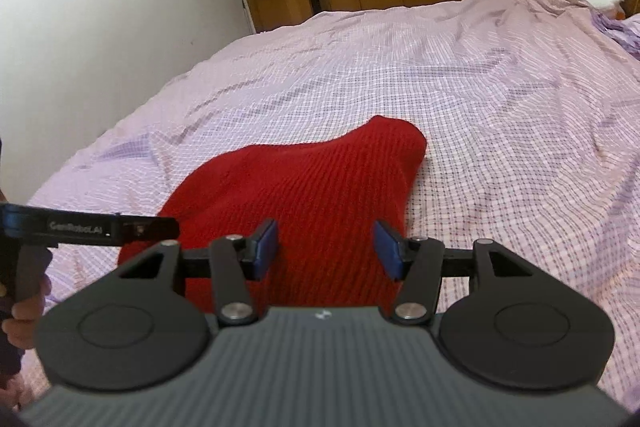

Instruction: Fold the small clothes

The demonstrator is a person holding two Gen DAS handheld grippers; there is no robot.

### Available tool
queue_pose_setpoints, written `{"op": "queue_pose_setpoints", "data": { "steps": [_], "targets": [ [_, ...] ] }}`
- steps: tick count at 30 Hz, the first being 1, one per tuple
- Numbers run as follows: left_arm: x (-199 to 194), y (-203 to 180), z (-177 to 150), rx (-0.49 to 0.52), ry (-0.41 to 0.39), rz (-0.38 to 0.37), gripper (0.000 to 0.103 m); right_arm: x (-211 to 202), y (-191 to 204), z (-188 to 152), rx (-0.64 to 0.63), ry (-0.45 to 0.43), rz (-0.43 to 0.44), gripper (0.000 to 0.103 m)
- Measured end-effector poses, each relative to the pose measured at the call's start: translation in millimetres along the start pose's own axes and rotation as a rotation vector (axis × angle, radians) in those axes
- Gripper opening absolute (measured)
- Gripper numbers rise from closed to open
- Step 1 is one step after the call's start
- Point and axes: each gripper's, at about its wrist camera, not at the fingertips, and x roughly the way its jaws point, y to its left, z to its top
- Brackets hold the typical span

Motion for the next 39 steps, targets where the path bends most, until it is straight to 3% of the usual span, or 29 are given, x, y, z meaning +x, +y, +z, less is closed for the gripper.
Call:
{"op": "queue_pose_setpoints", "data": {
  "steps": [2,4,7,13,18,28,39],
  "targets": [
    [-8,-3,-3,0.001,-0.004,-0.001,0.072,-7,1,-1,-0.003,0.004,-0.008,0.059],
    [-14,-6,-8,0.007,-0.004,0.007,0.077,-14,4,-3,-0.015,0.006,-0.020,0.074],
    [-18,-11,-16,0.026,0.005,0.018,0.092,-20,7,-9,-0.042,0.017,-0.032,0.081],
    [-15,-19,-32,0.026,0.023,0.067,0.097,-24,11,-25,-0.106,0.058,-0.062,0.082],
    [-12,-26,-46,0.025,0.030,0.076,0.101,-18,5,-37,-0.077,0.099,-0.093,0.083],
    [34,-42,-71,0.086,0.123,0.162,0.102,5,-1,-60,-0.070,0.165,-0.158,0.084],
    [45,-47,-74,0.081,0.132,0.197,0.103,23,3,-74,-0.104,0.198,-0.209,0.088]
  ]
}}
